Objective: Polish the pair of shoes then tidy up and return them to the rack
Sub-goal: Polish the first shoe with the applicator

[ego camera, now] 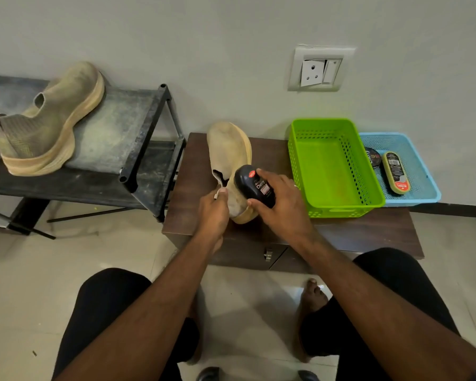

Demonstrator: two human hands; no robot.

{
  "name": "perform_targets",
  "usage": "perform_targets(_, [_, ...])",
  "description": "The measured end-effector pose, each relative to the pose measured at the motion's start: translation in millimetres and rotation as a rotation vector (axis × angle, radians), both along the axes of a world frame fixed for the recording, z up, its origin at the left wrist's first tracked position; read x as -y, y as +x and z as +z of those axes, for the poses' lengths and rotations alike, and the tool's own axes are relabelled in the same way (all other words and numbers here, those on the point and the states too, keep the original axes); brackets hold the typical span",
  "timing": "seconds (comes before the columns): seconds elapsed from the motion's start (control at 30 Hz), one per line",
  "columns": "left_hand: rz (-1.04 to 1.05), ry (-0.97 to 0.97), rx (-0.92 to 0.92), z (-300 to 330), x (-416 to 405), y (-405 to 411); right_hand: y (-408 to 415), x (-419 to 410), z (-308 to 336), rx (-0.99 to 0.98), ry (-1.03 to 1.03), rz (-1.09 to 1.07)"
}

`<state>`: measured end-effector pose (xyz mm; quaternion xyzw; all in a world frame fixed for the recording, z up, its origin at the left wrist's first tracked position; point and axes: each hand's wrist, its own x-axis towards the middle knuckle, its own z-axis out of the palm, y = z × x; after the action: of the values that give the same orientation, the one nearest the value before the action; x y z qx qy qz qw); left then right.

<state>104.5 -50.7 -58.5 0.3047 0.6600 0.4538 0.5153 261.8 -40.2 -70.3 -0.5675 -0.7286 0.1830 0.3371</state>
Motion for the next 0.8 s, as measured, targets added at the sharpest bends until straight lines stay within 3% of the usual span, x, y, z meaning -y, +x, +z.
perform_targets(0.13, [0.068, -0.110, 0.088, 2.4, -7.6, 0.8, -4.2, 17.9, 1.9, 0.202, 0.069, 0.124])
perform_targets(0.27, [0.102, -0.197, 0.227, 7.9, -6.7, -2.8, 0.6, 27.7, 8.2, 0.223, 0.001, 0.242])
perform_targets(0.37, [0.097, -0.197, 0.239, 8.5, -6.5, -5.6, 14.7, 30.1, 20.9, 0.104, -0.129, 0.333])
perform_targets(0.47, [0.055, -0.151, 0.182, 6.5, -7.2, -4.9, 16.5, 25.5, 26.3, -0.095, -0.048, 0.157])
perform_targets(0.53, [0.051, -0.157, 0.207, 6.1, -6.6, -2.2, 7.1, 17.0, 22.5, -0.015, 0.031, -0.001])
perform_targets(0.63, [0.081, -0.175, 0.266, 7.3, -8.1, -0.5, -6.8, 10.7, 14.3, 0.204, 0.070, -0.053])
perform_targets(0.8, [0.094, -0.247, 0.329, 16.4, -9.7, -3.4, -9.8, 33.4, 13.5, 0.262, 0.049, 0.227])
